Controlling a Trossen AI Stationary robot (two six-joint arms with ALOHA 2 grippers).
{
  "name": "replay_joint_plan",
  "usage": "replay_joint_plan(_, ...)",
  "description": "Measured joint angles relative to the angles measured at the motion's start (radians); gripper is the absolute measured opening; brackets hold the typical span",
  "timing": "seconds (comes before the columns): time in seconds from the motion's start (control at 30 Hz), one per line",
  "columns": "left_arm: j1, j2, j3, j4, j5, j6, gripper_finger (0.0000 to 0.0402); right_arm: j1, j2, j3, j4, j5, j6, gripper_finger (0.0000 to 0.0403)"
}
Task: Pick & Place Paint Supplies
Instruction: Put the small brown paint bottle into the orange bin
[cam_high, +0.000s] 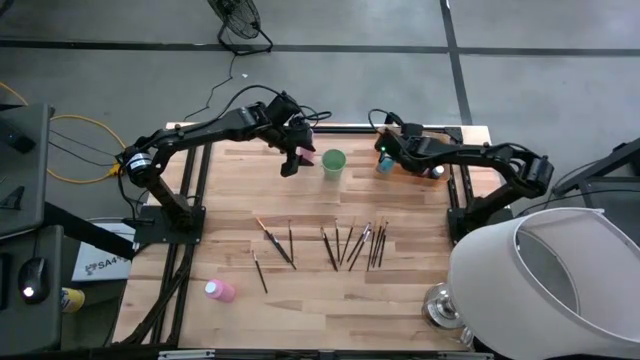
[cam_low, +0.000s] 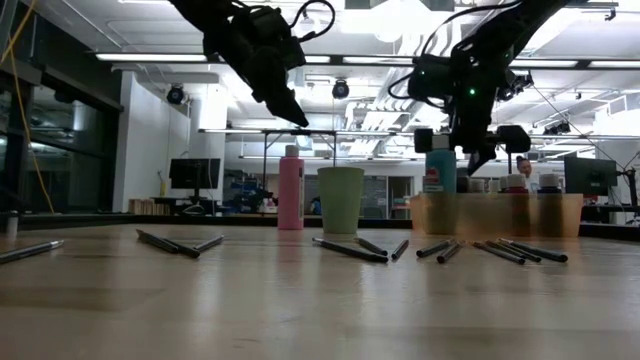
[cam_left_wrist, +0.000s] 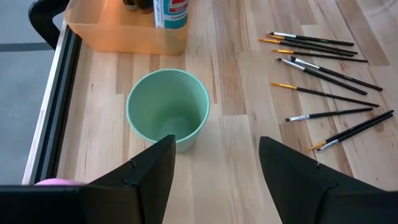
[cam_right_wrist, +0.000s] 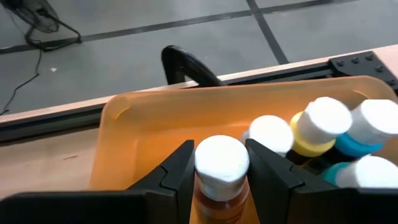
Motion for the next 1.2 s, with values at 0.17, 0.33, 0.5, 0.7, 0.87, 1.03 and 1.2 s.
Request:
replay_joint_plan(0.17, 0.000, 0.000, 0.000, 0.000, 0.000, 0.000, 0.0225, -0.010, 0.000, 0.000, 0.008, 0.008, 0.001, 0.0118)
replay_joint_plan(0.33, 0.000, 0.000, 0.000, -0.001, 0.000, -0.003, 0.0225, -0.033, 0.000, 0.000, 0.007, 0.004, 0.075, 0.0114)
replay_joint_plan(0.5, 0.000, 0.000, 0.000, -0.005, 0.000, -0.003, 0.0225, -0.057, 0.000, 0.000, -0.006, 0.003, 0.126, 0.0124)
replay_joint_plan(0.7, 0.000, 0.000, 0.000, -0.004, 0.000, -0.003, 0.0225, -0.077, 0.000, 0.000, -0.005, 0.006, 0.097, 0.0119)
replay_joint_plan(0.87, 0.000, 0.000, 0.000, -0.004, 0.000, -0.002, 0.0225, -0.099, 0.000, -0.001, -0.005, 0.009, 0.097, 0.0126)
replay_joint_plan(1.03, 0.000, 0.000, 0.000, -0.004, 0.000, -0.002, 0.0225, -0.101, 0.000, -0.001, -0.015, 0.006, 0.077, 0.0120)
replay_joint_plan(1.2, 0.000, 0.000, 0.000, -0.004, 0.000, -0.001, 0.0225, -0.101, 0.000, -0.001, -0.046, 0.002, 0.075, 0.0124)
